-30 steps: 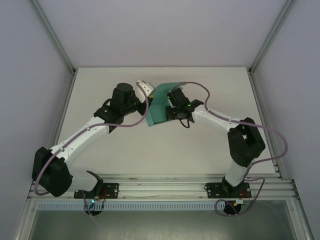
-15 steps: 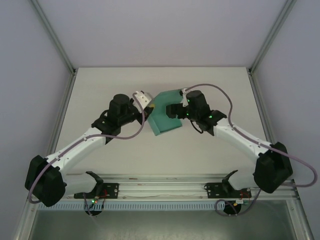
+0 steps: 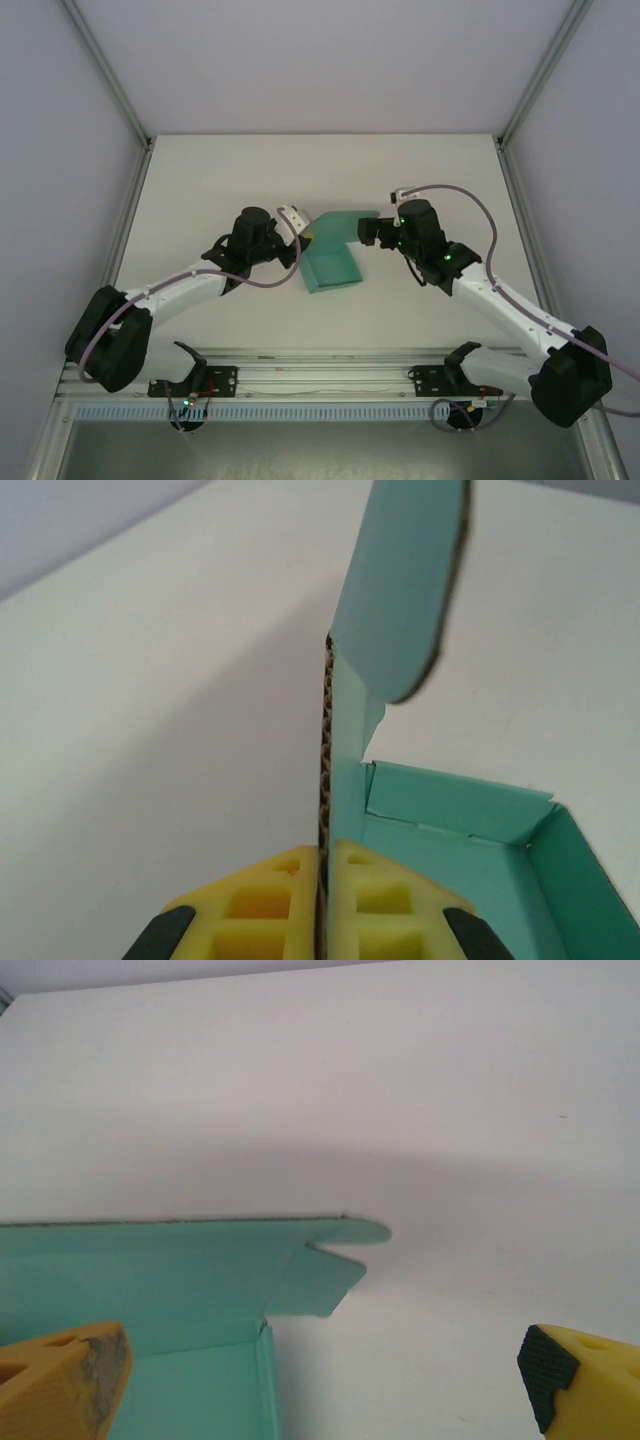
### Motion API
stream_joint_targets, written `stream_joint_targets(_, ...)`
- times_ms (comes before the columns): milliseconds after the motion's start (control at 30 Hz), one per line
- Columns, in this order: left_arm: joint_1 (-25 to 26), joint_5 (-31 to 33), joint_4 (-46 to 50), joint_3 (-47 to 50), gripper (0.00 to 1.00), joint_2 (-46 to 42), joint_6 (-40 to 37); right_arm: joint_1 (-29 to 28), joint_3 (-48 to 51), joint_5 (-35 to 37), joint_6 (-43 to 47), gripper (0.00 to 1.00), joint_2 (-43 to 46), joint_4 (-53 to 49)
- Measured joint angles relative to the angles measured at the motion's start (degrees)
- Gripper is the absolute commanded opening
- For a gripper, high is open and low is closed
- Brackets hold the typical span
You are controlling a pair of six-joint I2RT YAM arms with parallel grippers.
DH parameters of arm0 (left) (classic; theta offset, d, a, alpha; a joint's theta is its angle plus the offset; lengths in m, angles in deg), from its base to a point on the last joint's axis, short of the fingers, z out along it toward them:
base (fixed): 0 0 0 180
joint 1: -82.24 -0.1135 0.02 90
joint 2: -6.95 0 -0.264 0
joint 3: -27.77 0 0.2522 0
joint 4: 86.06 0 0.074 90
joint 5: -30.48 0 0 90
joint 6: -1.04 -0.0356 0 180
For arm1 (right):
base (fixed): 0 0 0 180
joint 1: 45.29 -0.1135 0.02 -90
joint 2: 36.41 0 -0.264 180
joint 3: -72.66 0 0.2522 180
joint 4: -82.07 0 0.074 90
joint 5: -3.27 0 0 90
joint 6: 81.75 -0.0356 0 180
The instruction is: Assemble paper box
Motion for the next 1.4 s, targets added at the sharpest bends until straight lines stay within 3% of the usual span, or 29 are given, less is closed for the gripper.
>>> stream_joint_targets(67,-0.33,-0.59,-2.12,0.07,0.00,1.51,-0.33,1.33,-0.22,-0.13,0.44,1.00,-0.17,-1.64)
stream_joint_targets(133,-0.96,-1.27,-2.58,-0.22,0.06,2.38,-0.63,2.32,-0.50,-0.15,0.72,1.00,-0.83,-3.23)
stream_joint_targets(167,-1.33,-1.53,-2.56,-0.59,0.16,2.75,-0.72,2.49,-0.70,-0.20,0.85,1.00,-1.22,-3.85)
stream_joint_targets(267,-2.10,-1.62,-1.68,-0.94,0.56,3.19,-1.66,2.54,-1.31,-0.61,1.73,1.00,-2.27,-4.96)
stream_joint_targets(333,-2.34,-1.55,-0.79,-0.94,0.68,3.15,-1.90,2.54,-1.88,-1.05,2.40,1.00,-2.95,-5.33)
stream_joint_targets(433,-2.34,-1.09,0.31,-0.94,0.77,2.84,-2.80,2.69,-2.40,-2.19,4.02,1.00,-3.67,-5.84)
stream_joint_targets(500,-2.34,-0.44,1.05,-0.94,0.78,2.62,-3.26,2.86,-2.97,-3.30,5.53,1.00,-4.17,-6.64)
stream_joint_targets(633,-2.34,1.70,3.56,-0.96,0.95,2.34,-4.15,2.99,-5.05,-7.39,11.21,1.00,-5.46,-8.59)
stream_joint_targets(767,-2.67,4.09,7.19,-1.05,1.00,0.94,-4.83,2.99,-8.35,-12.11,18.32,1.00,-7.74,-10.99)
stream_joint_targets(900,-4.17,5.40,11.91,-3.50,0.97,0.09,-5.29,2.99,-13.38,-14.29,25.44,0.89,-13.03,-13.33)
stream_joint_targets(1100,-4.70,6.38,17.59,-8.33,0.72,0.11,-7.85,2.99,-21.18,-17.18,33.75,0.76,-23.71,-17.75)
stream_joint_targets(1267,-4.70,7.56,22.21,-10.23,0.50,1.51,-9.86,2.99,-23.65,-18.56,37.11,0.43,-28.04,-20.85)
stream_joint_targets(1400,-4.70,8.83,24.92,-11.34,0.26,2.36,-10.69,2.99,-23.65,-19.50,37.94,0.27,-28.02,-21.49)
